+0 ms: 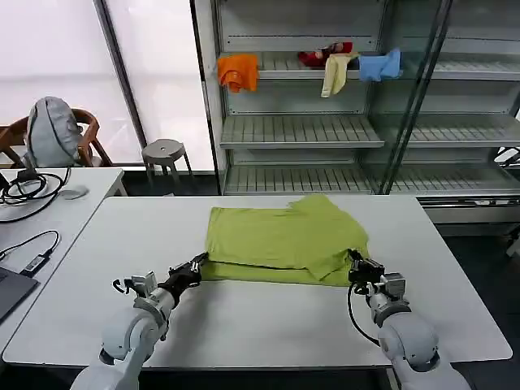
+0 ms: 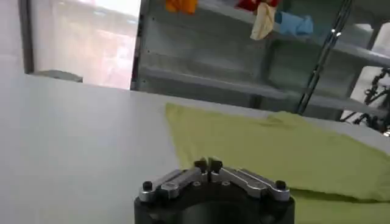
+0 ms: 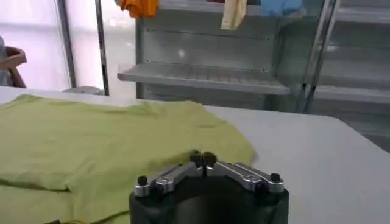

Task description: Fold and organize the clothes.

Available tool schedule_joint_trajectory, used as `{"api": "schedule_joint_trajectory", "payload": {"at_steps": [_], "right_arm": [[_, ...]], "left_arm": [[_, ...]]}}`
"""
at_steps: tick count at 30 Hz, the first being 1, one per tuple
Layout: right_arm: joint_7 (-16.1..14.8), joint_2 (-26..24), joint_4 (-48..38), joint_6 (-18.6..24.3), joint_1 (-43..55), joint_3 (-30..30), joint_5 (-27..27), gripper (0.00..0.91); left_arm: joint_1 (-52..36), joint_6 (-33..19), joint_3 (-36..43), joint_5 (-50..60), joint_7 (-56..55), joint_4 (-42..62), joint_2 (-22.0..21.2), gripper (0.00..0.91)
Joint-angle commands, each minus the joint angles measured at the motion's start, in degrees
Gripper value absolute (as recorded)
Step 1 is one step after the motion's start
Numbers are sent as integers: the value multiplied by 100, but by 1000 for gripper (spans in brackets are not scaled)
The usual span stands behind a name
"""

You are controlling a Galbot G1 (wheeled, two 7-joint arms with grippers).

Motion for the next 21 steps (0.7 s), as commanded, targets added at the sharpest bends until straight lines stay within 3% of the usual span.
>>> {"api": "schedule_joint_trajectory", "payload": {"at_steps": [1,7,8,9,10,21], "right_arm": [[8,25,-109,2,106,-25,-37,0],[14,31,-181,11,158,-12,-65,0],[2,30,-205,31,165,-17,-64,272],[-7,32,-217,78,161,-24,-67,907],[-7,32,-217,78,161,-24,-67,907],[199,117,-347,205,275,29,-63,907]], "left_arm": [[-49,-24,20,39,54,105,15,40],[-85,-82,26,85,77,209,-16,30],[-96,-91,14,84,78,232,-16,60],[-102,-97,2,83,73,236,-12,564],[-103,-101,0,82,72,238,-12,907],[-51,-262,-111,185,121,119,33,907]]}}
